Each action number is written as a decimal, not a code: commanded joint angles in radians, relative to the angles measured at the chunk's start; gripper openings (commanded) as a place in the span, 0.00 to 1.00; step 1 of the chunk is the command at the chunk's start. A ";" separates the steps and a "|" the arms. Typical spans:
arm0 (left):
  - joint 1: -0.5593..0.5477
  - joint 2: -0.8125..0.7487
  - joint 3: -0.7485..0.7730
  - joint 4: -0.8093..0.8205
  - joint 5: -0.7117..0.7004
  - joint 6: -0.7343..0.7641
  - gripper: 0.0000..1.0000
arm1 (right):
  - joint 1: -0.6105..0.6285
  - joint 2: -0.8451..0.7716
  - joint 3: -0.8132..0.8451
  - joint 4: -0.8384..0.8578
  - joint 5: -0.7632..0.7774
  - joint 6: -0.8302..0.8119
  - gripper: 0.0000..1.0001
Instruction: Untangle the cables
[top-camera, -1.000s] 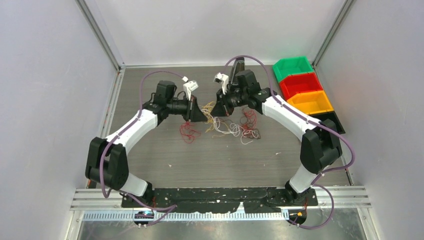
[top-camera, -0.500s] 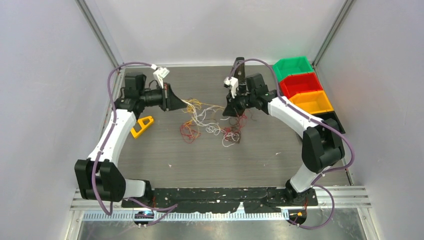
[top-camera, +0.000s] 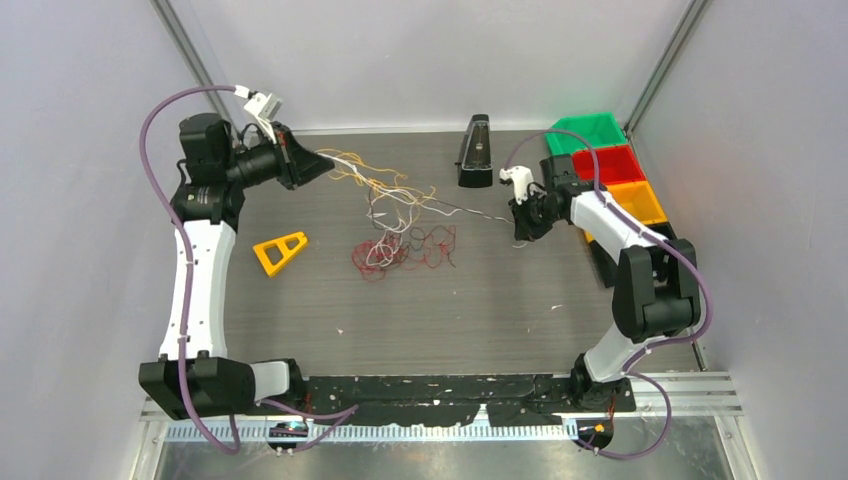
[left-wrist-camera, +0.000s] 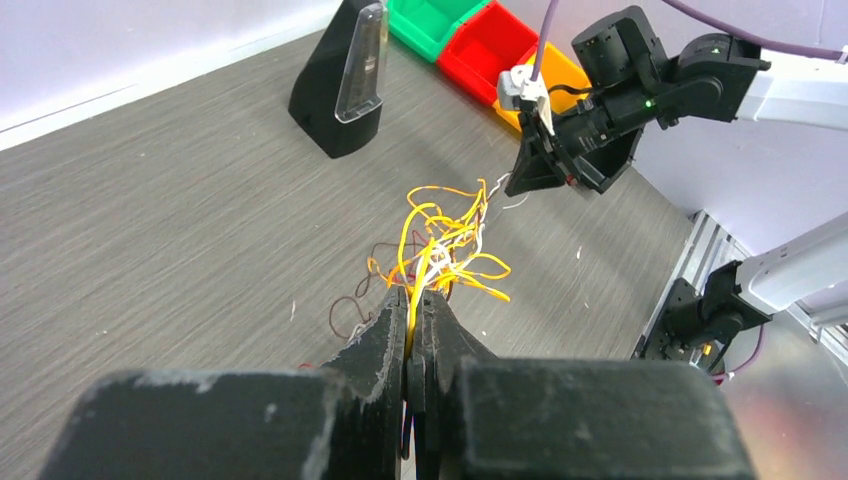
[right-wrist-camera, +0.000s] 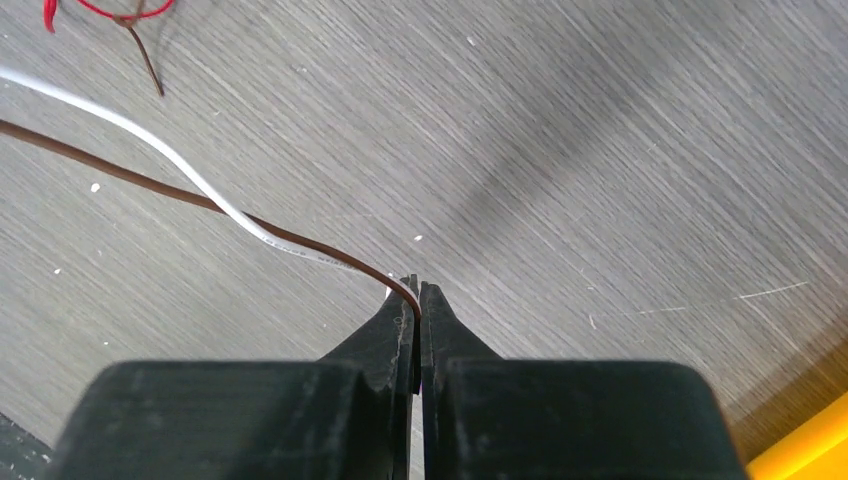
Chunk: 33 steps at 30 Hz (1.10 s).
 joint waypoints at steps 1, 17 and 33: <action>0.020 -0.037 0.043 0.165 -0.007 -0.091 0.00 | -0.011 -0.070 0.061 -0.053 0.051 -0.010 0.05; 0.100 0.041 0.341 0.409 0.041 -0.444 0.00 | -0.198 -0.084 -0.039 -0.035 0.135 -0.187 0.05; -0.241 0.042 0.211 0.091 0.060 -0.203 0.34 | -0.129 -0.055 0.095 -0.232 -0.099 -0.216 0.55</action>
